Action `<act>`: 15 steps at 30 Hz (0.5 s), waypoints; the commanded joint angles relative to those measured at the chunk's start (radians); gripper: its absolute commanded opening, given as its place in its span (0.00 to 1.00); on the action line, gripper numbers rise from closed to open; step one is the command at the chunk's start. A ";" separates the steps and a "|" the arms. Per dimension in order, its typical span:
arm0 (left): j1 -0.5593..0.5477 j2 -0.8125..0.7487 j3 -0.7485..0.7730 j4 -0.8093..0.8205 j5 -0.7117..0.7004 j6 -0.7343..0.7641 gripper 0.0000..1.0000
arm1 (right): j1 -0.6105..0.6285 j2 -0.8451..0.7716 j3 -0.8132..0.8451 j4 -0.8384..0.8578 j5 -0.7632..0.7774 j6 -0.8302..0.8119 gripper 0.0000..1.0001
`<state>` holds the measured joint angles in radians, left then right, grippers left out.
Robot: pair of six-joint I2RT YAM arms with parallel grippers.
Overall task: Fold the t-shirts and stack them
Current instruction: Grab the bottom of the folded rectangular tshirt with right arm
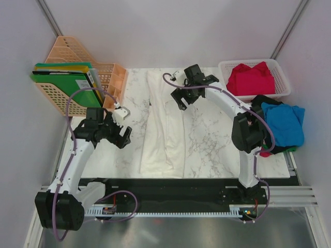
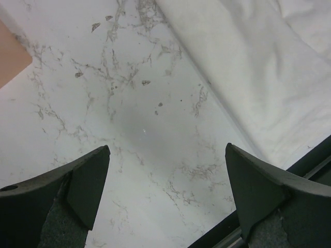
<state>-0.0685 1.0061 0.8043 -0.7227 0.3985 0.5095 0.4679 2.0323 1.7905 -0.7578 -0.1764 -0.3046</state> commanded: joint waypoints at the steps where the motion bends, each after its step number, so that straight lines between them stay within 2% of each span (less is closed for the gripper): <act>1: 0.003 0.041 0.056 -0.047 0.102 0.034 1.00 | -0.006 0.026 0.136 0.152 0.129 0.048 0.90; 4: 0.003 0.071 0.039 -0.049 0.120 0.031 1.00 | -0.012 0.157 0.257 0.126 0.129 0.076 0.80; 5: 0.003 0.074 0.033 -0.047 0.122 0.031 0.99 | -0.018 0.193 0.355 0.111 0.121 0.085 0.75; 7: 0.003 0.069 0.009 -0.044 0.125 0.032 0.99 | -0.037 0.282 0.436 0.098 0.091 0.139 0.64; 9: 0.003 0.052 -0.014 -0.037 0.112 0.037 0.99 | -0.072 0.356 0.565 0.112 0.014 0.224 0.63; 12: 0.003 0.025 -0.031 -0.038 0.070 0.046 0.99 | -0.092 0.414 0.621 0.110 -0.029 0.268 0.63; 13: 0.003 0.017 -0.039 -0.040 0.059 0.052 0.99 | -0.094 0.428 0.607 0.112 -0.025 0.269 0.66; 15: 0.003 -0.001 -0.047 -0.043 0.042 0.058 0.99 | -0.106 0.439 0.593 0.123 -0.026 0.288 0.78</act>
<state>-0.0689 1.0447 0.7673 -0.7609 0.4618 0.5255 0.3805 2.4577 2.3520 -0.6483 -0.1650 -0.0875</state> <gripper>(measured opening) 0.993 0.767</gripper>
